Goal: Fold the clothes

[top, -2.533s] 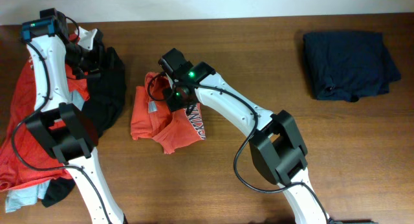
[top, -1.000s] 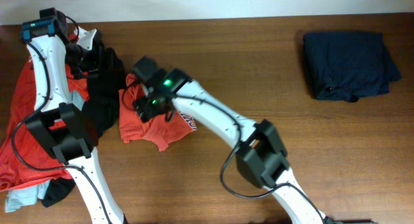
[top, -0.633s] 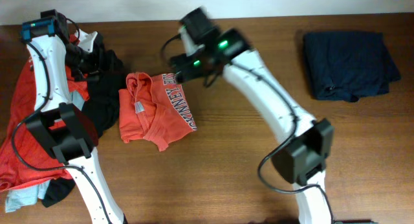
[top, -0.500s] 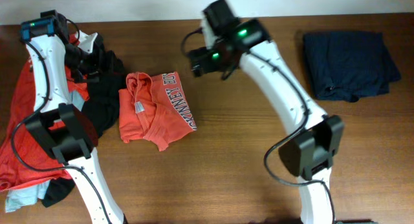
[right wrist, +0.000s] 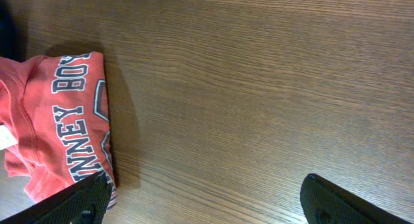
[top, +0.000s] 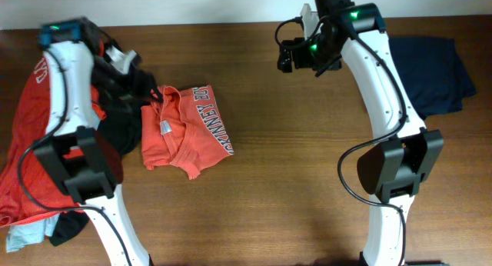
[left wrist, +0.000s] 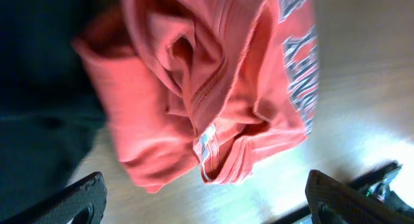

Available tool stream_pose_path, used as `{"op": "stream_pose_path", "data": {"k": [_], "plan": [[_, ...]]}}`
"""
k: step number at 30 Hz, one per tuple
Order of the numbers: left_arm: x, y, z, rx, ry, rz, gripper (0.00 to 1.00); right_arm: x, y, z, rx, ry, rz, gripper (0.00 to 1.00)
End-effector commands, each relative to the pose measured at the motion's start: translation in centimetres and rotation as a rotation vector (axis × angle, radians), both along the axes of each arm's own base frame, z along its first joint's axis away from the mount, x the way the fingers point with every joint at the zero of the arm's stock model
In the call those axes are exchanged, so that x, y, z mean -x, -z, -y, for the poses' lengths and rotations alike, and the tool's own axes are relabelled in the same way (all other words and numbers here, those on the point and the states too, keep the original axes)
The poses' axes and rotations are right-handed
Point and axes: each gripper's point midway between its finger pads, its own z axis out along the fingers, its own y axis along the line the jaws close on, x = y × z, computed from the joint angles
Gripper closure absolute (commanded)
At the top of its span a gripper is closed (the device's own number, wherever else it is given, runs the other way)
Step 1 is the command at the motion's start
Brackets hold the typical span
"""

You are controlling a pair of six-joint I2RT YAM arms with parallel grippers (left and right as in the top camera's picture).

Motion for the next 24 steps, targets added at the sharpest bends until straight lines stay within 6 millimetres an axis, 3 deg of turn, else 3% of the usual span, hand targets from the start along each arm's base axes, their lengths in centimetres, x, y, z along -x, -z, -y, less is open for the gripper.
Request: {"op": "stream_pose_path", "data": {"k": [1, 8, 19, 21, 24], "plan": [[1.3, 2.6, 0.3, -0.017, 0.035, -0.067, 0.03, -0.1, -0.4, 0.6, -0.004, -0.024, 0.015, 0.02], [1.8, 5.6, 0.3, -0.015, 0.018, -0.095, 0.04, -0.4, -0.4, 1.7, -0.004, -0.003, 0.014, 0.02], [2.4, 10.0, 0.1, -0.036, 0.001, -0.105, 0.06, -0.4, -0.3, 1.6, -0.004, -0.004, 0.014, 0.02], [2.7, 10.9, 0.2, -0.034, -0.006, -0.113, 0.11, -0.4, -0.3, 1.6, -0.004, -0.004, 0.014, 0.02], [2.9, 11.6, 0.8, -0.019, -0.026, -0.118, 0.35, -0.4, -0.3, 1.7, -0.004, -0.003, 0.016, 0.02]]}}
